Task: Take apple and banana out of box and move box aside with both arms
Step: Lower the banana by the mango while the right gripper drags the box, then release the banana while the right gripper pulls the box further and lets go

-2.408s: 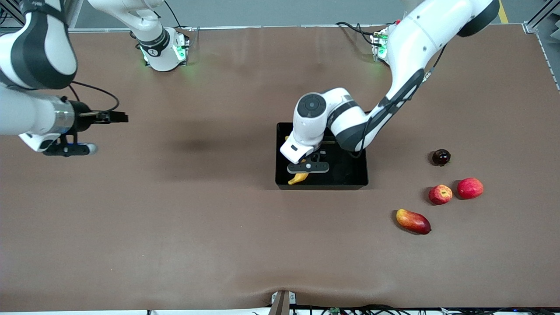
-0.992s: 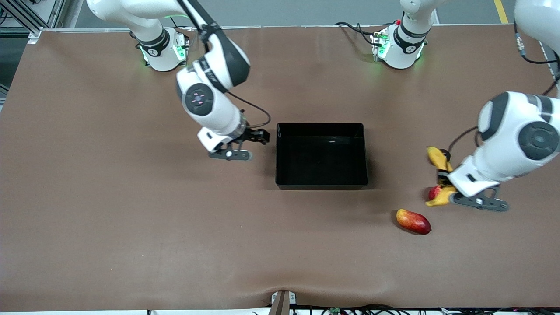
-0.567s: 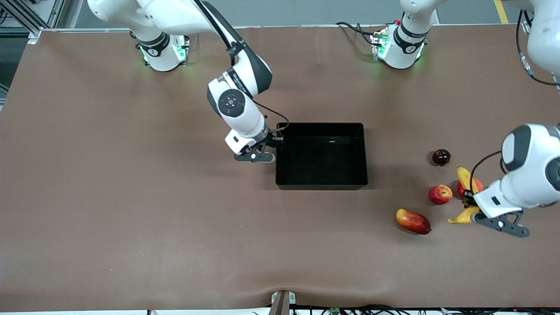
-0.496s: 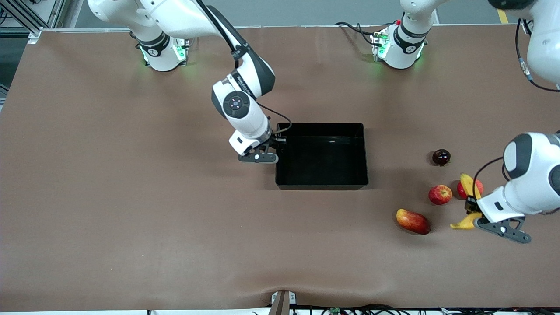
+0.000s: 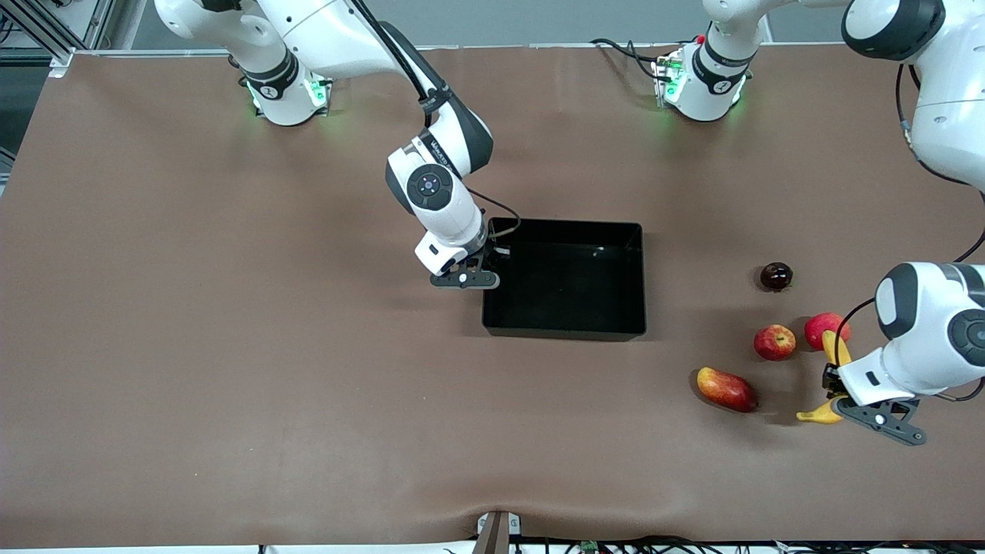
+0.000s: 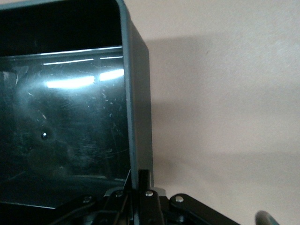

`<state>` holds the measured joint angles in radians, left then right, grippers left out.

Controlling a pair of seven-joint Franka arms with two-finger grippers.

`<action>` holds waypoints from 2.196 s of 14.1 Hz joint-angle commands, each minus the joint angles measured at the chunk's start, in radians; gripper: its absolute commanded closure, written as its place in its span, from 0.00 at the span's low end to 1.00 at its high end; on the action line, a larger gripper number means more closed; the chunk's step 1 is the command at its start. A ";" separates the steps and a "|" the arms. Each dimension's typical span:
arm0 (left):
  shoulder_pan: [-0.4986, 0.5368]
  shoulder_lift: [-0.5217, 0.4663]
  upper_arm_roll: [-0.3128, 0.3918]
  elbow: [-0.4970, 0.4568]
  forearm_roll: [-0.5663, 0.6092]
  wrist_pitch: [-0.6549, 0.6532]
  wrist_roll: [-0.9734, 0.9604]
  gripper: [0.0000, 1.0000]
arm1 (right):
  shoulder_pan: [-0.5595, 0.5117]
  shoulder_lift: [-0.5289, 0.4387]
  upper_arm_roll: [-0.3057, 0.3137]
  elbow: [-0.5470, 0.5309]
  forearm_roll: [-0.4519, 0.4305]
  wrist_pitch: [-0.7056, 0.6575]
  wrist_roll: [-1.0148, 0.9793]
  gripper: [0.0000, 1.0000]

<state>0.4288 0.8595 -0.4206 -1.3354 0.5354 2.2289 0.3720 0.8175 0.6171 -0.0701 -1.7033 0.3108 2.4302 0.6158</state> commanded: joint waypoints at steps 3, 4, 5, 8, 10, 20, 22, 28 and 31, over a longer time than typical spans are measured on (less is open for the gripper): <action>-0.034 0.075 0.008 0.061 0.005 0.032 -0.080 1.00 | -0.089 -0.147 -0.003 0.013 0.007 -0.279 -0.022 1.00; -0.038 0.078 0.008 0.061 0.005 0.032 -0.108 1.00 | -0.109 -0.177 -0.005 0.013 0.005 -0.337 -0.049 1.00; -0.038 0.087 0.008 0.058 0.005 0.034 -0.125 1.00 | -0.121 -0.212 -0.008 0.004 0.004 -0.364 -0.066 1.00; -0.036 0.107 0.009 0.058 0.006 0.043 -0.120 1.00 | -0.170 -0.290 -0.028 -0.038 -0.021 -0.437 -0.118 1.00; -0.036 0.104 0.013 0.055 0.015 0.048 -0.113 0.94 | -0.220 -0.333 -0.036 -0.056 -0.039 -0.525 -0.209 1.00; -0.018 0.014 -0.015 0.035 -0.034 0.020 -0.038 0.00 | -0.617 -0.510 -0.036 -0.347 -0.179 -0.504 -0.652 1.00; -0.012 -0.065 -0.018 0.030 -0.107 -0.067 -0.041 0.00 | -0.704 -0.510 -0.036 -0.360 -0.179 -0.496 -0.761 1.00; -0.021 -0.336 -0.026 -0.033 -0.189 -0.350 -0.336 0.00 | -0.972 -0.467 -0.036 -0.415 -0.179 -0.322 -1.100 1.00; -0.016 -0.440 -0.049 -0.038 -0.205 -0.451 -0.396 0.00 | -1.070 -0.413 -0.034 -0.421 -0.177 -0.250 -1.134 1.00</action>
<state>0.4046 0.5112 -0.4645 -1.3200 0.3609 1.8228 0.0114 -0.1937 0.1925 -0.1286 -2.1160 0.1311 2.1561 -0.4954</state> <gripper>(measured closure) 0.000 0.943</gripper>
